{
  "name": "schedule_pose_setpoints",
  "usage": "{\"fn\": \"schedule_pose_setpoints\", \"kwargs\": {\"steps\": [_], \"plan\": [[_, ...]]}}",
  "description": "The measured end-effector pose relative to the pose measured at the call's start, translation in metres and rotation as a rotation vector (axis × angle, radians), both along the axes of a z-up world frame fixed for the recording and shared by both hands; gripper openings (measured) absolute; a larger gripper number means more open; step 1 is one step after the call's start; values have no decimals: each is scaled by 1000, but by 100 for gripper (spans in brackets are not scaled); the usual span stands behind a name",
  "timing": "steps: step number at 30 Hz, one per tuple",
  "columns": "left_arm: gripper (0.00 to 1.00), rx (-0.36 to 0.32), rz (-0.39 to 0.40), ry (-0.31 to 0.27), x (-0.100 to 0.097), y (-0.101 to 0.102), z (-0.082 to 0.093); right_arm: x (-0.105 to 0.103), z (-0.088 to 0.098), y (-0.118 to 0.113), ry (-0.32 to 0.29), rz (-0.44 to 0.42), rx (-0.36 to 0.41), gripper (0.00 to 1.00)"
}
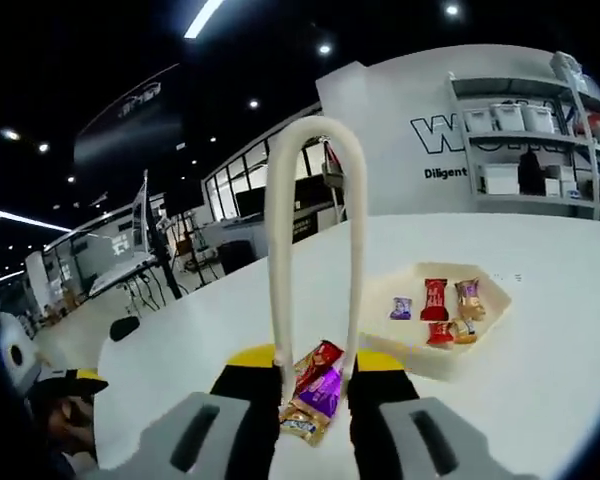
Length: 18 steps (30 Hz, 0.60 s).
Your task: Place the target food into the container with the food tongs after gripping and lifting it, then release it inside without dropping or visibly crushing the food.
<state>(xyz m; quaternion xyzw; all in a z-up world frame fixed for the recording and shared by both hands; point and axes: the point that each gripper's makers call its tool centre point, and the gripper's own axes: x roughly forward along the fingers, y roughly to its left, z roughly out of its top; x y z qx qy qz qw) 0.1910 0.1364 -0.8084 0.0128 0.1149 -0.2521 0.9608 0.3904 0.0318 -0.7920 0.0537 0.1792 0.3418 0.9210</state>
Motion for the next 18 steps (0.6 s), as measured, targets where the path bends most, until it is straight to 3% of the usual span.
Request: {"fn": "schedule_pose_setpoints", "kwargs": {"steps": [9, 15, 18], "plan": [[91, -2, -6, -2, -2, -3, 0, -22, -17, 37, -16, 38, -46, 19], [91, -2, -1, -5, -4, -2, 1, -23, -27, 56, -39, 26, -69, 20], [91, 43, 16, -11, -3, 3, 0, -22, -30, 61, -53, 15, -92, 20]]}}
